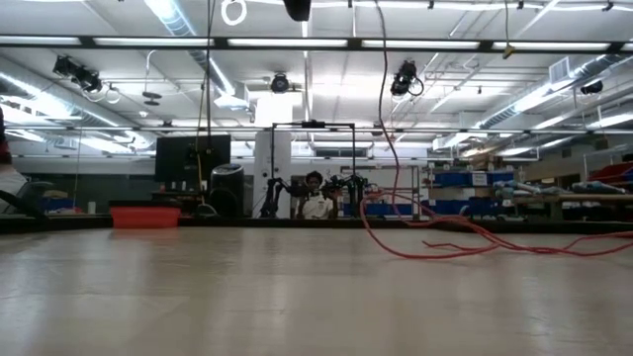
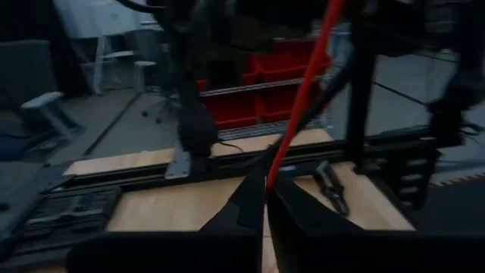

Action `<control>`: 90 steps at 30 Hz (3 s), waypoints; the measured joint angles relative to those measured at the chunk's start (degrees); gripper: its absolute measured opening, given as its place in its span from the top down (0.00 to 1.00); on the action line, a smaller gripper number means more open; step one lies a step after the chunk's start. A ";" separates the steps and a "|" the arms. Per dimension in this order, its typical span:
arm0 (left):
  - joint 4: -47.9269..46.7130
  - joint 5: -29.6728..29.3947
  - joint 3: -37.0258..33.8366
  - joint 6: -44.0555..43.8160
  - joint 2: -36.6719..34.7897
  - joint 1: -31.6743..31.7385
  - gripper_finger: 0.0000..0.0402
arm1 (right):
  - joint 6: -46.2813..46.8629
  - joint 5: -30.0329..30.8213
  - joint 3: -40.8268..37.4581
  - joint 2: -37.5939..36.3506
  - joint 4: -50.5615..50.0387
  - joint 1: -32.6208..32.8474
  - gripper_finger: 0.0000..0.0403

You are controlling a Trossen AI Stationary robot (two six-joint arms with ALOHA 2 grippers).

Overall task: Coil cords
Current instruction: Coil the red wire onto the spool

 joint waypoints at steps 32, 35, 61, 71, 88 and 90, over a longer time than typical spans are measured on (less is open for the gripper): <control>-9.24 -2.16 -0.14 -1.13 -8.04 -1.54 0.81 | -9.52 25.17 0.07 -2.89 -4.00 9.90 1.00; -8.17 -1.89 -0.12 -3.39 -7.63 -1.60 0.80 | -10.70 24.86 0.07 -2.89 -3.74 9.82 1.00; 5.16 -7.21 -0.10 -9.26 3.13 0.15 0.82 | -10.32 20.52 0.05 -2.80 -3.64 6.69 1.00; -1.66 -6.13 0.01 -5.72 1.28 0.30 0.99 | -10.59 24.60 0.04 -3.25 -5.91 8.21 1.00; -28.37 -1.41 0.19 -2.91 -15.38 -0.13 1.00 | 1.63 57.05 0.02 -10.45 -29.75 19.95 1.00; -29.18 -2.70 0.19 -2.89 -16.34 -0.13 1.00 | 8.15 57.63 0.02 -10.87 -36.25 20.31 1.00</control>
